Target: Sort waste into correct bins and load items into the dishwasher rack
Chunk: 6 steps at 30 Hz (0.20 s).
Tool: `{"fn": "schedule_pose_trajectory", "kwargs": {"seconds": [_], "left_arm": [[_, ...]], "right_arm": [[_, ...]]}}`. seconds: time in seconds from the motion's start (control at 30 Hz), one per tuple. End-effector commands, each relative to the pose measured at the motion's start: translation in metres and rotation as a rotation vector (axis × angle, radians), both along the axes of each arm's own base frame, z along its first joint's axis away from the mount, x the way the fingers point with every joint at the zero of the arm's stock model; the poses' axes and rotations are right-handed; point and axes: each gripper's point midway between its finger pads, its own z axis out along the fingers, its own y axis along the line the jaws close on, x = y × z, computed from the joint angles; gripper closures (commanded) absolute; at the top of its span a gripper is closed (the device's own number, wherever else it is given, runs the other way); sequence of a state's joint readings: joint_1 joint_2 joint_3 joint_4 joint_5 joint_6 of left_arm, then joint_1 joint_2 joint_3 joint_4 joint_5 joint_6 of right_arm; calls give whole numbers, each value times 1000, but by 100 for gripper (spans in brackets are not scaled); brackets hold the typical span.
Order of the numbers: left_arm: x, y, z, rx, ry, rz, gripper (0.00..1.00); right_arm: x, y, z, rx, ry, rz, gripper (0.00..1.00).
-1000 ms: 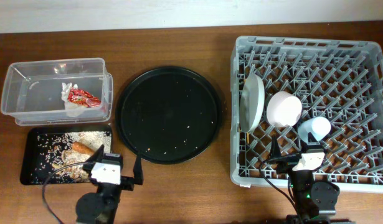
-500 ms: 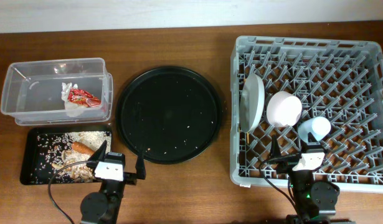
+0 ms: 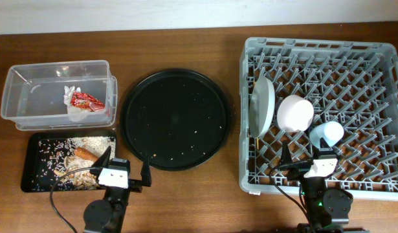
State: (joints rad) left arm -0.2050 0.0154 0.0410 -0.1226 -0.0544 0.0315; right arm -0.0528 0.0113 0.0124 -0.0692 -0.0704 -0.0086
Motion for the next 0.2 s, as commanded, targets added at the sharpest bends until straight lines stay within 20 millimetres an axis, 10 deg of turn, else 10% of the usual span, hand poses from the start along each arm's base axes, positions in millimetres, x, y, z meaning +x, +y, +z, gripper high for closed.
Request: {"fn": "schedule_pose_trajectory", "kwargs": {"seconds": [0.0,0.17], "left_arm": [[0,-2,-4,13,-2,-12,0],[0,-2,-3,13,-2,-12,1]], "right_arm": [[0,-1,-2,-6,2,-1,2],[0,-1,-2,-6,2,-1,2]]}}
